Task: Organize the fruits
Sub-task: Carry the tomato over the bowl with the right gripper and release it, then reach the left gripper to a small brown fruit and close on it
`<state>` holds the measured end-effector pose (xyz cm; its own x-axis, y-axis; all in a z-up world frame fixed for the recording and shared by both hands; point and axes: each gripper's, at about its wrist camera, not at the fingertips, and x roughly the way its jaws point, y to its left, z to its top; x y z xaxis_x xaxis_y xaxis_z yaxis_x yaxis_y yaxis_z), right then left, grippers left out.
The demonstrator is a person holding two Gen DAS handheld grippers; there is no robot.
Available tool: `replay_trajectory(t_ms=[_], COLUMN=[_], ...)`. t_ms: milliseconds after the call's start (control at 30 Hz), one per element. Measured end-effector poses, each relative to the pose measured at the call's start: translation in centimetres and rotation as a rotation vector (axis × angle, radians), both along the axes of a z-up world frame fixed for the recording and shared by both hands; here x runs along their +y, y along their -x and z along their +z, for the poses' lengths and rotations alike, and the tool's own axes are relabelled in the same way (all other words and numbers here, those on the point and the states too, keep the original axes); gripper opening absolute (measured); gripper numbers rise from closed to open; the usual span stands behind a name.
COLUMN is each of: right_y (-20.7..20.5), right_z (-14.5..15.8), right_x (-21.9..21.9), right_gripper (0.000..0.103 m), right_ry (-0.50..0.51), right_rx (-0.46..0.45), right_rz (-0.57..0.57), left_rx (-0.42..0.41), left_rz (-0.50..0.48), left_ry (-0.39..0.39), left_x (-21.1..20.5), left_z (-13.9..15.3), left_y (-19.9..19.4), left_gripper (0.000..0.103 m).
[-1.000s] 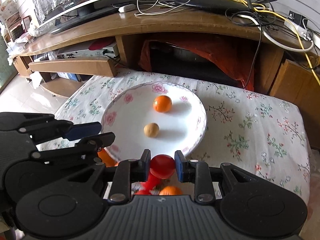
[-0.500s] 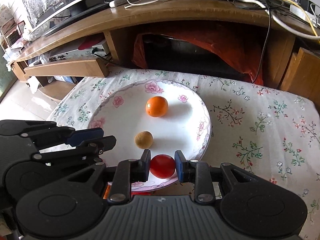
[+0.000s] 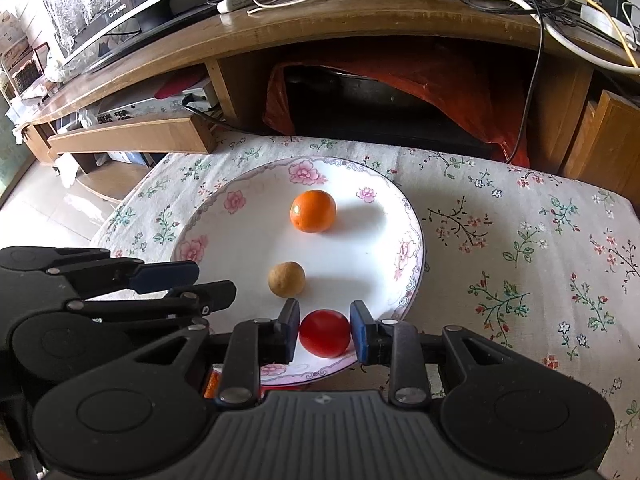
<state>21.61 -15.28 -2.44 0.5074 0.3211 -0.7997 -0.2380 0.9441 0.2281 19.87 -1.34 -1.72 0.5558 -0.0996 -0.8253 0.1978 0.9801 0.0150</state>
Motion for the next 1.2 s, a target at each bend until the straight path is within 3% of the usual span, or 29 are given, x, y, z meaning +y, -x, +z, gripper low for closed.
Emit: replay_trajectory(t_ms=[167, 333, 567, 767, 1000, 1100, 1200], right_y=[0.2, 0.3, 0.3, 1.3, 3.0, 3.7, 4.2], right_z=[0.3, 0.5, 0.5, 1.2, 1.9, 1.9, 1.9], right_x=[0.0, 0.0, 0.1, 1.0, 2.3, 2.4, 2.4], right_gripper=[0.020, 0.020, 0.020, 0.020, 0.020, 0.020, 0.020], right_ry=[-0.008, -0.016, -0.021, -0.030, -0.012, -0.006, -0.001], right_rx=[-0.023, -0.019, -0.012, -0.013, -0.010, -0.005, -0.004], right_rz=[0.004, 0.008, 0.014, 0.043, 0.083, 0.095, 0.100], left_rx=[0.013, 0.059, 0.051, 0.023, 0.089, 0.118, 0.144], left_rz=[0.002, 0.028, 0.006, -0.014, -0.020, -0.064, -0.122], left_ry=[0.024, 0.104, 0.082, 0.024, 0.066, 0.116, 0.117], left_x=[0.2, 1.1, 0.9, 1.5, 2.2, 1.8, 0.6], left_z=[0.1, 0.0, 0.1, 1.5, 0.9, 1.4, 1.3], left_y=[0.0, -0.2, 0.3, 2.7, 6.3, 8.0, 9.6], left_gripper=[0.038, 0.038, 0.035, 0.037, 0.046, 0.046, 0.048])
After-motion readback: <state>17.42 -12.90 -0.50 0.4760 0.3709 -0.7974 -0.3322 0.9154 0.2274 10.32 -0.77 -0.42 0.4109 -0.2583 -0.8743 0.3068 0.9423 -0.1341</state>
